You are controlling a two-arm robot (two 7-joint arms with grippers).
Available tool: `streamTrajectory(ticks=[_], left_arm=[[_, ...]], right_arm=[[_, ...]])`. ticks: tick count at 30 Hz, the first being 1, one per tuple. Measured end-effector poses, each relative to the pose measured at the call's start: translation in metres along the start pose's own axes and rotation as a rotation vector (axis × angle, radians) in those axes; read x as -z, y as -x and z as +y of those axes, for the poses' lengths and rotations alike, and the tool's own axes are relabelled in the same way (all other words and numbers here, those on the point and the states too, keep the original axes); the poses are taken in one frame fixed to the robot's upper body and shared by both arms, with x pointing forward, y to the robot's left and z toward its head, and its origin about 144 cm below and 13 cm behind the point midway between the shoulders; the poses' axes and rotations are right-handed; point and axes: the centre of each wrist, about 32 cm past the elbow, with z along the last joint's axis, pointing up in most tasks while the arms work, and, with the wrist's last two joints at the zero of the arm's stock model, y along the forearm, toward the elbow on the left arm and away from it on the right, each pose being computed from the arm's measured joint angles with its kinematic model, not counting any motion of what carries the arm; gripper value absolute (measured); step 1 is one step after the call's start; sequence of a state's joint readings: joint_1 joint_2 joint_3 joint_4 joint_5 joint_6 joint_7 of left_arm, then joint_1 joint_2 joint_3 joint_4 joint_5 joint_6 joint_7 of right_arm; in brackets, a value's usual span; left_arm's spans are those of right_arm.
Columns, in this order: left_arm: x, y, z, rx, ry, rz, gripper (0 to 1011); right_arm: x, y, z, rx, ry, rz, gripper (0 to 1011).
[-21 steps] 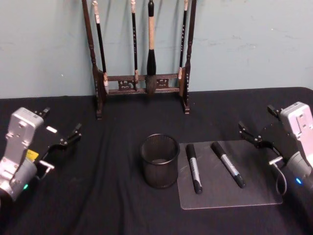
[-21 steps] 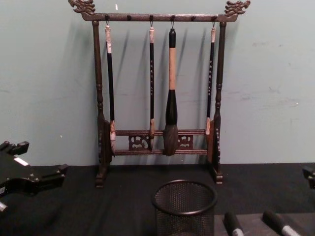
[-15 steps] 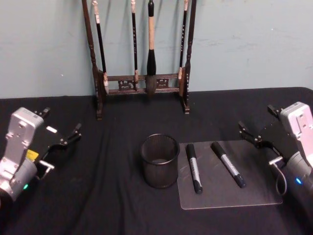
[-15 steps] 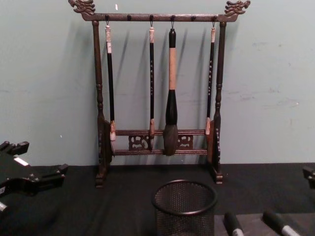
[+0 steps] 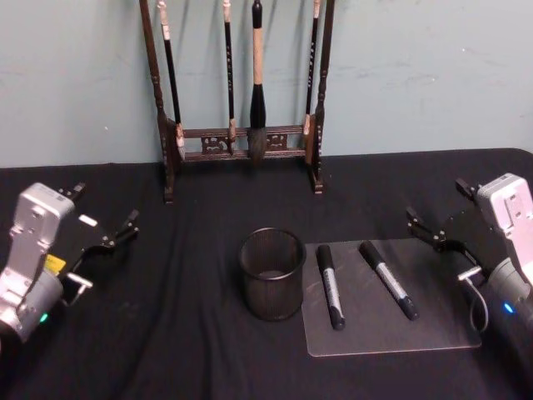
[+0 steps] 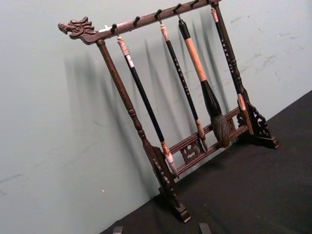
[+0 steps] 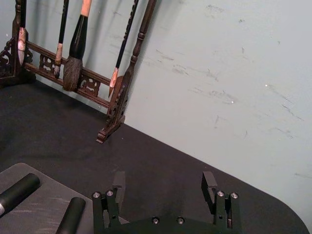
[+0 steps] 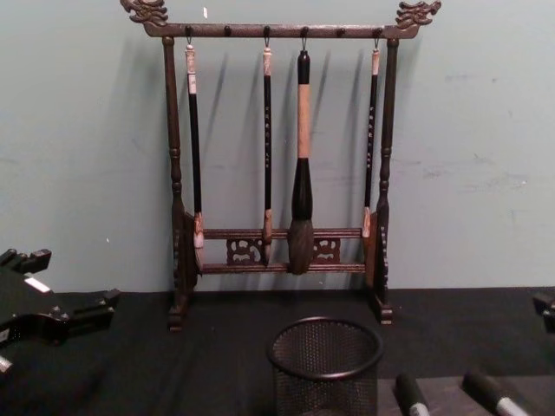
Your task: Pick up the water-based marker from the table and place it into the pen holder.
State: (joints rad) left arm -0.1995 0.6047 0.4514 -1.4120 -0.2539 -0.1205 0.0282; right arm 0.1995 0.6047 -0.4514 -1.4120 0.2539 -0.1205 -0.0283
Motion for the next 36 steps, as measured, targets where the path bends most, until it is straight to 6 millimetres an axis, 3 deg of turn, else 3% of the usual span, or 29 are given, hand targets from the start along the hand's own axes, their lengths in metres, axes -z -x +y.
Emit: streamTrajectory(ticks=[36], left_arm=[[0.0000, 0.0000, 0.0000, 0.000, 0.000, 0.000, 1009]], right_arm=[[0.0000, 0.0000, 0.0000, 0.000, 0.000, 0.000, 1000]])
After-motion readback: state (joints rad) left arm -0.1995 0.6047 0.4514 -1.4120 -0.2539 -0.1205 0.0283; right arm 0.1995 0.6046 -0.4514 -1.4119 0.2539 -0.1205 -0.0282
